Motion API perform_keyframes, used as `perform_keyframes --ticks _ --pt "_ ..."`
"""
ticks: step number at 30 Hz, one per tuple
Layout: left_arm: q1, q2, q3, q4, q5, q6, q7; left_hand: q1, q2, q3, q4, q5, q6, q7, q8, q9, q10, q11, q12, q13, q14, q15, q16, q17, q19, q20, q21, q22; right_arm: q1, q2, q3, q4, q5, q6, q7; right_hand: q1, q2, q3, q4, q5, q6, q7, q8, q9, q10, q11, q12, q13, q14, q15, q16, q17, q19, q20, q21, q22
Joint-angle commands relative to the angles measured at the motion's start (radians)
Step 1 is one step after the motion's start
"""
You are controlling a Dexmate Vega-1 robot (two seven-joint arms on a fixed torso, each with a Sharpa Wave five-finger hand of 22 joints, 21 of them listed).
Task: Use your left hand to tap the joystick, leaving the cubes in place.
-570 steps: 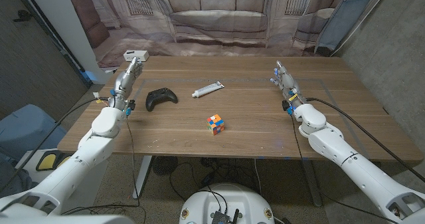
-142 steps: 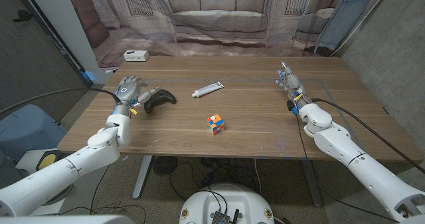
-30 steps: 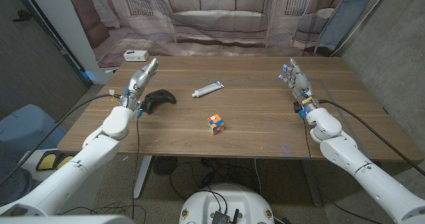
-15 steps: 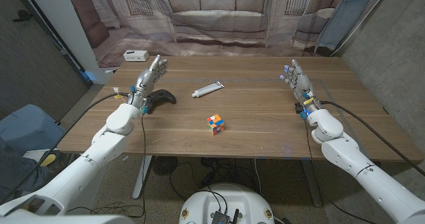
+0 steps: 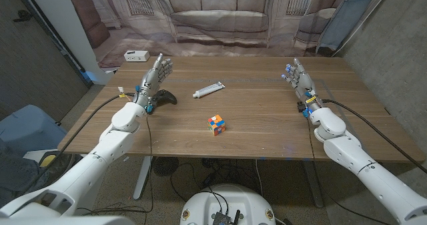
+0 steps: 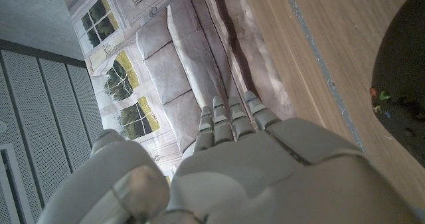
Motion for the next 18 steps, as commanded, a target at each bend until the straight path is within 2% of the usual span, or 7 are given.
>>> perform_keyframes --ticks 1,3,9,18 --pt "-0.044 -0.038 0.028 0.047 -0.027 0.027 -0.031 -0.006 -0.004 -0.013 -0.001 -0.002 -0.016 0.007 -0.002 0.002 -0.018 0.004 -0.006 0.002 -0.019 0.007 -0.004 0.003 -0.006 -0.011 -0.008 0.002 0.01 -0.003 0.002 0.027 0.016 -0.018 0.008 0.002 -0.009 -0.007 -0.006 -0.004 0.006 0.008 -0.001 0.004 0.003 0.007 0.001 0.005 0.001 0.006 0.002 0.001 0.002 0.006 -0.001 0.003" --pt "-0.053 -0.041 0.034 0.056 -0.026 0.032 -0.036 -0.006 -0.004 -0.013 -0.001 -0.002 -0.018 0.007 -0.002 0.002 -0.018 0.006 -0.006 0.002 -0.019 0.006 -0.003 0.003 -0.007 -0.01 -0.008 0.002 0.014 -0.005 0.003 0.031 0.02 -0.021 0.014 0.002 -0.009 -0.007 -0.006 -0.004 0.007 0.012 0.0 0.003 0.006 0.007 0.001 0.005 0.003 0.006 0.002 0.001 0.004 0.005 -0.001 0.003" --pt "-0.063 -0.05 0.04 0.065 -0.023 0.043 -0.025 -0.006 -0.005 -0.015 -0.002 -0.002 -0.008 0.013 0.006 0.002 -0.005 -0.01 0.001 0.002 -0.012 -0.002 0.002 0.003 -0.008 -0.01 -0.009 0.002 0.024 -0.013 -0.001 0.033 0.025 -0.044 0.019 0.003 -0.01 -0.007 -0.007 -0.004 0.006 0.02 -0.001 0.003 0.004 0.009 0.0 0.004 -0.001 0.005 0.0 0.001 0.003 0.002 -0.001 0.003" --pt "-0.073 -0.052 0.05 0.078 -0.002 0.048 -0.007 -0.006 -0.005 -0.017 -0.002 -0.001 0.0 0.018 0.01 0.002 -0.002 -0.004 0.003 0.001 -0.009 -0.001 0.004 0.003 -0.009 -0.009 -0.009 0.001 0.043 -0.007 -0.01 0.043 0.028 -0.056 0.025 0.004 -0.004 -0.005 -0.006 -0.003 0.008 0.022 -0.001 0.003 0.008 0.009 0.0 0.004 0.0 0.003 0.0 0.001 0.002 0.0 -0.003 0.003"
